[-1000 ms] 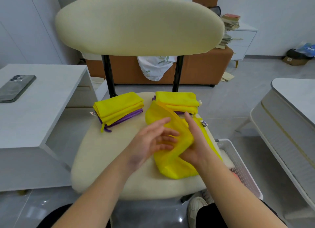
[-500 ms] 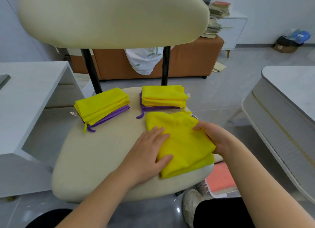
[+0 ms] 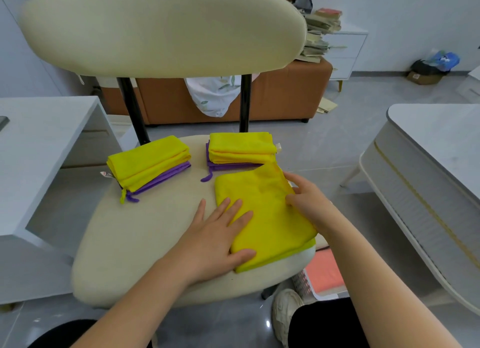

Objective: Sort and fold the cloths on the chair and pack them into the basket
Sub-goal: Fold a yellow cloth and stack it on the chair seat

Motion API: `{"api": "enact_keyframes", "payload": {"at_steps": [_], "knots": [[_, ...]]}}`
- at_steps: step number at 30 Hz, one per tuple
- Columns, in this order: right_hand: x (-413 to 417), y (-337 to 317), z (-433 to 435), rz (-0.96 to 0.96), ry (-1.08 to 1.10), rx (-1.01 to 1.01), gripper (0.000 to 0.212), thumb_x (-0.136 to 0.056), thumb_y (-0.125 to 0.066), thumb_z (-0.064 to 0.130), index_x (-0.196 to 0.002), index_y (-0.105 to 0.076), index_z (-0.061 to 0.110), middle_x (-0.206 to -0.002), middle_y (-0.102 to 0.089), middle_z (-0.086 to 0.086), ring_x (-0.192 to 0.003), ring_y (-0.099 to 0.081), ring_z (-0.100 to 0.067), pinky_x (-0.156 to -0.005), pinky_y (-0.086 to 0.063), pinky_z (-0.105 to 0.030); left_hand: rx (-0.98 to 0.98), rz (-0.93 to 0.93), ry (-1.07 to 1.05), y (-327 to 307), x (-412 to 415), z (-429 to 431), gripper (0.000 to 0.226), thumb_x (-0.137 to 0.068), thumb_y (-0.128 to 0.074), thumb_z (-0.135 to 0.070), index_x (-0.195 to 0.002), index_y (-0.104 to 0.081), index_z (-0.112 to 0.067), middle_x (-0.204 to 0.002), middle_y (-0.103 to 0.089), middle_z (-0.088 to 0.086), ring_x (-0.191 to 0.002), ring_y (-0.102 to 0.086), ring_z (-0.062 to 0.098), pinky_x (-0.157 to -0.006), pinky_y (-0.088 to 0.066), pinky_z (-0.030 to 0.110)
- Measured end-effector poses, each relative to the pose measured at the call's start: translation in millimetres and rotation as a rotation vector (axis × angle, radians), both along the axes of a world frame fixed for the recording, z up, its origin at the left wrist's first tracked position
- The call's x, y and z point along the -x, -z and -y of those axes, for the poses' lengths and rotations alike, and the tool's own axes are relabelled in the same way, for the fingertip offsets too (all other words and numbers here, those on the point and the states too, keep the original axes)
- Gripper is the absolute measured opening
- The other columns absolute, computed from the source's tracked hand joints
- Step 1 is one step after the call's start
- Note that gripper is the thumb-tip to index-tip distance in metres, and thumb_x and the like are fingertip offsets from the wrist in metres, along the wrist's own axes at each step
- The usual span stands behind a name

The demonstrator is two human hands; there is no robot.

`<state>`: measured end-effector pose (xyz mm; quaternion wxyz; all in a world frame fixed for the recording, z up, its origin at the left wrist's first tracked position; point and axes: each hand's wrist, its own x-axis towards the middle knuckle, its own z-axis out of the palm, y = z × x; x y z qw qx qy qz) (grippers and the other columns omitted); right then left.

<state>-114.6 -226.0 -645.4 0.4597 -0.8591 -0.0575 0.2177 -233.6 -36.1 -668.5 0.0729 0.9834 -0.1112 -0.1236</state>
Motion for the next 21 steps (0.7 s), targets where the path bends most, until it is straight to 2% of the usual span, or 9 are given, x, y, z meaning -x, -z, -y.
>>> {"api": "enact_keyframes", "payload": {"at_steps": [2,4,6,7,9,11,13,17,21], "knots": [[0,1,-1,0.136,0.021,0.123,0.056,-0.09,-0.048,0.007,-0.142,-0.038,0.026,-0.122,-0.057,-0.008,-0.103,-0.053,-0.024,-0.081,-0.042,-0.034,0.051,-0.003,-0.019,-2,1,0,0.09,-0.067,0.0,-0.079,-0.148,0.001,-0.041,-0.157,0.014,-0.015,-0.144,0.017,0.007,-0.115,0.014,0.047],[1,2,0,0.272,0.038,0.297,0.055,-0.089,-0.053,0.015,-0.141,-0.038,0.026,-0.126,-0.056,-0.005,-0.108,-0.054,-0.025,-0.08,-0.042,-0.034,0.151,0.026,-0.064,-5,0,-2,0.09,-0.068,0.001,-0.08,-0.148,-0.01,-0.041,-0.158,-0.002,-0.015,-0.145,0.004,0.005,-0.116,0.008,0.043],[2,4,0,0.314,0.02,0.396,0.052,-0.089,-0.053,0.017,-0.139,-0.04,0.025,-0.129,-0.053,-0.004,-0.111,-0.054,-0.025,-0.08,-0.042,-0.034,0.241,0.117,-0.131,-2,-5,-6,0.098,-0.066,0.01,-0.083,-0.147,-0.02,-0.036,-0.155,-0.018,-0.012,-0.142,-0.012,0.006,-0.116,-0.002,0.038],[2,7,-1,0.317,-0.001,0.431,0.049,-0.09,-0.052,0.017,-0.137,-0.042,0.025,-0.129,-0.052,-0.005,-0.111,-0.053,-0.025,-0.081,-0.043,-0.034,0.259,0.159,-0.155,0,-8,-8,0.101,-0.066,0.013,-0.083,-0.147,-0.021,-0.034,-0.154,-0.02,-0.011,-0.141,-0.014,0.007,-0.116,-0.004,0.037],[1,11,-2,0.335,-0.039,0.482,0.047,-0.09,-0.049,0.015,-0.136,-0.044,0.024,-0.129,-0.052,-0.005,-0.11,-0.054,-0.025,-0.085,-0.045,-0.036,0.236,0.169,-0.161,4,-13,-10,0.093,-0.071,0.009,-0.08,-0.149,-0.013,-0.035,-0.158,-0.007,-0.01,-0.145,0.0,0.007,-0.117,0.002,0.04],[0,13,-5,0.36,-0.053,0.472,0.047,-0.09,-0.046,0.01,-0.136,-0.045,0.024,-0.129,-0.053,-0.006,-0.111,-0.053,-0.026,-0.089,-0.046,-0.037,0.169,0.097,-0.137,7,-16,-10,0.082,-0.076,-0.001,-0.074,-0.15,-0.002,-0.037,-0.158,0.011,-0.011,-0.143,0.017,0.007,-0.116,0.011,0.045],[-1,13,-9,0.378,-0.075,0.424,0.049,-0.09,-0.043,0.002,-0.135,-0.047,0.023,-0.128,-0.054,-0.006,-0.111,-0.053,-0.026,-0.09,-0.044,-0.035,0.096,0.028,-0.129,5,-16,-11,0.08,-0.077,-0.005,-0.073,-0.149,-0.001,-0.038,-0.158,0.011,-0.011,-0.144,0.017,0.009,-0.115,0.013,0.05],[1,13,-20,0.447,-0.136,0.368,0.048,-0.092,-0.04,-0.001,-0.131,-0.052,0.025,-0.122,-0.057,-0.005,-0.105,-0.055,-0.024,-0.087,-0.043,-0.031,0.052,0.053,-0.168,-9,-12,-18,0.09,-0.067,0.002,-0.076,-0.145,-0.022,-0.038,-0.155,-0.019,-0.012,-0.143,-0.012,0.009,-0.116,0.006,0.054],[2,13,-33,0.486,-0.191,0.293,0.048,-0.09,-0.042,-0.001,-0.129,-0.054,0.025,-0.118,-0.062,-0.002,-0.1,-0.056,-0.02,-0.082,-0.042,-0.028,0.107,0.113,-0.181,-15,-5,-26,0.095,-0.065,0.008,-0.085,-0.128,-0.042,-0.034,-0.134,-0.043,-0.012,-0.127,-0.036,0.01,-0.116,-0.007,0.048]]}}
